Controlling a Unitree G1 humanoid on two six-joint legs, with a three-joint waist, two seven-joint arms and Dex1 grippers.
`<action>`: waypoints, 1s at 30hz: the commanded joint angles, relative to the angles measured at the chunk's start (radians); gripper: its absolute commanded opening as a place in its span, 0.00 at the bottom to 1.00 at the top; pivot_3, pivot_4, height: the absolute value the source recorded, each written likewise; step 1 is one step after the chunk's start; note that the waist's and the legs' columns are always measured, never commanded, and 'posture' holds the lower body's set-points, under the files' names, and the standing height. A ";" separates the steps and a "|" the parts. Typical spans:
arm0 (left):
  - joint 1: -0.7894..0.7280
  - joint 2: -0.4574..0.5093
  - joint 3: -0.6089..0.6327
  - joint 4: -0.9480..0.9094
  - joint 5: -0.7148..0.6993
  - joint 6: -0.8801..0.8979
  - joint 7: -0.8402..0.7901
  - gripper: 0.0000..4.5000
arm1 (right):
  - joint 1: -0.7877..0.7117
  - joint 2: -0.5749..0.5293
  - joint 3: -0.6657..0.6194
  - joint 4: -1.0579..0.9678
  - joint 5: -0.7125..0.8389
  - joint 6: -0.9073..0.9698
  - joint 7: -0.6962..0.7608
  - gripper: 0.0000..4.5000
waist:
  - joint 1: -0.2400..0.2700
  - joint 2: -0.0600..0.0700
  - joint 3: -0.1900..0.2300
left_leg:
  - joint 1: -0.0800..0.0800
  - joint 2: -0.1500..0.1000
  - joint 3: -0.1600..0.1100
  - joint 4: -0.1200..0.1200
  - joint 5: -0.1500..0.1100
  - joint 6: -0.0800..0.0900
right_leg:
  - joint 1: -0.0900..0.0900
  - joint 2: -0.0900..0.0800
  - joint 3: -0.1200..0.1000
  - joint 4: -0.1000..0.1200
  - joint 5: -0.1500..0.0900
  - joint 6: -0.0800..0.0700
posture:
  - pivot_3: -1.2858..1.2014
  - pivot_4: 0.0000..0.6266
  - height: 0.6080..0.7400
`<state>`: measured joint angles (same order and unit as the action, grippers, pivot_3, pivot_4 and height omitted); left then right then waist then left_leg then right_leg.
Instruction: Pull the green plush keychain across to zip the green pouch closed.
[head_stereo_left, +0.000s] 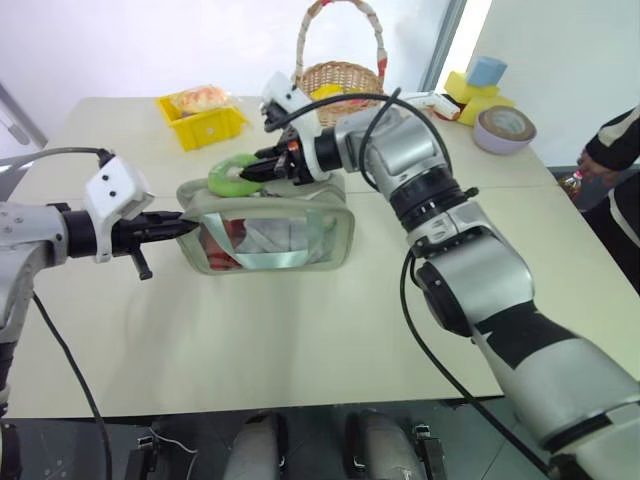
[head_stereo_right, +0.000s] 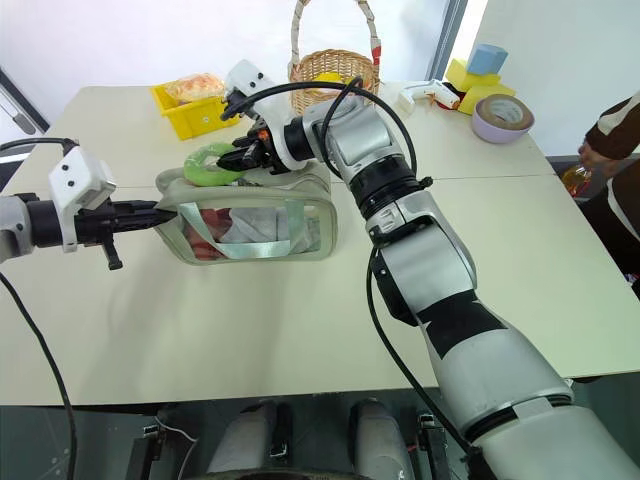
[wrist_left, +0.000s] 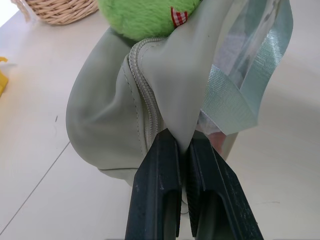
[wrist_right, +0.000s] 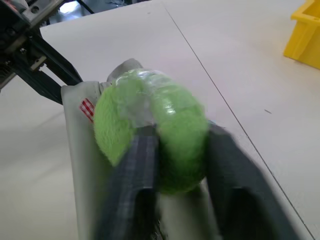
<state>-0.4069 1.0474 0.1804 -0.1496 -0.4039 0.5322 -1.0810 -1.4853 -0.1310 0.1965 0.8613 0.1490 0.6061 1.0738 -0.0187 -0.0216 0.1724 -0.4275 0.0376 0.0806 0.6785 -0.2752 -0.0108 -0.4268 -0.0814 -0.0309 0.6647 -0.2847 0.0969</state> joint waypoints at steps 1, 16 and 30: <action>-0.017 0.000 -0.011 0.007 0.014 -0.012 0.005 0.00 | -0.011 -0.050 -0.041 -0.109 0.034 0.055 0.033 0.01 | 0.001 0.000 0.000 | 0.000 0.000 0.000 0.000 0.000 0.000 | 0.000 0.000 0.000 0.000 0.000 0.000 | 0.52 0.24 0.99; -0.013 -0.005 -0.010 0.041 0.027 -0.023 0.022 0.00 | 0.218 -0.422 -0.166 -0.575 -0.007 0.263 -0.237 0.01 | 0.004 0.000 0.000 | 0.000 0.000 0.000 0.000 0.000 0.000 | 0.000 -0.001 0.000 -0.001 0.000 0.000 | 0.52 0.24 0.99; -0.054 -0.011 -0.059 0.068 0.036 -0.028 0.008 0.00 | 0.762 -0.255 -0.335 -0.977 0.053 0.529 -0.615 0.01 | 0.006 0.001 -0.001 | 0.001 -0.001 0.000 0.000 0.000 0.000 | 0.001 0.000 0.000 -0.001 0.000 0.000 | 0.52 0.24 0.99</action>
<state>-0.4578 1.0306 0.1322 -0.0889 -0.3821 0.4960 -1.0695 -0.7397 -0.4073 -0.1020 -0.0737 0.1901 1.1187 0.5111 -0.0123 -0.0207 0.1710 -0.4268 0.0370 0.0805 0.6784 -0.2753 -0.0104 -0.4259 -0.0816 -0.0305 0.6640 -0.2847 0.0969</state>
